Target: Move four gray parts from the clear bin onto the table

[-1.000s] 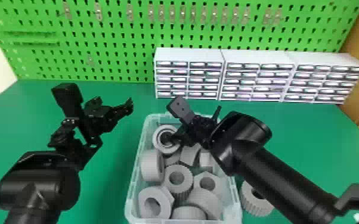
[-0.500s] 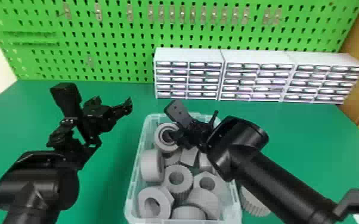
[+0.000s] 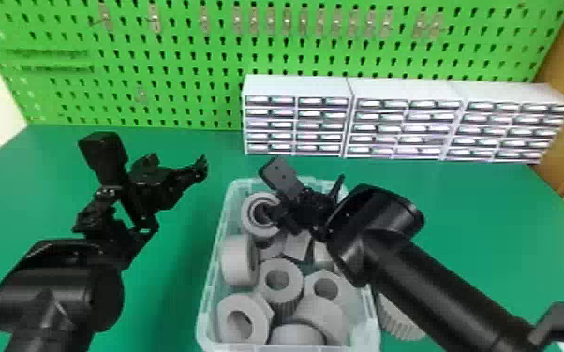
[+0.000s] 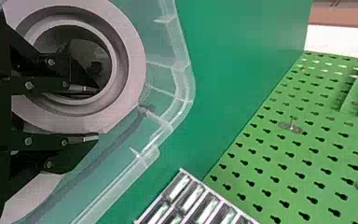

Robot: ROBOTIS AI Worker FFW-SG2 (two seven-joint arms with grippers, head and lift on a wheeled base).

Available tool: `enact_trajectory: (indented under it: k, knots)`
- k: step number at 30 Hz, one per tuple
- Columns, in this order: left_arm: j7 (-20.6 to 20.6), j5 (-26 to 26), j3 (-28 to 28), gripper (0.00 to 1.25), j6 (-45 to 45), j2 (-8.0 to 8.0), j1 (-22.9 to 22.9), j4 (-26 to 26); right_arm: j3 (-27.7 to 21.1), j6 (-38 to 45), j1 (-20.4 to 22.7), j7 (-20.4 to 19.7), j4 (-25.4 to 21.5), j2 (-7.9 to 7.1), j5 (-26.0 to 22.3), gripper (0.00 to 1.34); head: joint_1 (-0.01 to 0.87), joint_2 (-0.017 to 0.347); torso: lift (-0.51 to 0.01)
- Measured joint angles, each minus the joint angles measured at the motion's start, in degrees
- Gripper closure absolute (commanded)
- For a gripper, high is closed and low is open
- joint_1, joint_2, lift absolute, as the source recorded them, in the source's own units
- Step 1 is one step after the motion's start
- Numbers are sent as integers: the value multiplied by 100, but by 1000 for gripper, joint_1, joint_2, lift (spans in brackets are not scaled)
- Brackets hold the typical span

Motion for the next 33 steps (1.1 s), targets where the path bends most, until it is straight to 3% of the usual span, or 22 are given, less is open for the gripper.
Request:
enact_trajectory:
  k: [6,16,23,33]
  knots:
    - [0,18,11,107,0,0,19,0,-277,228,112,0,-512,-65,86,1271,678,34,-50]
    - [0,72,61,107,0,0,91,-4,-988,923,541,0,-1812,-240,323,1271,678,34,-50]
    - [0,81,92,107,0,0,115,-9,-1790,1381,1011,-98,-2733,-368,536,1271,678,34,-50]
    - [-7,92,114,107,0,0,121,-9,-2897,2248,1535,-318,-3624,-409,814,1271,678,34,-50]
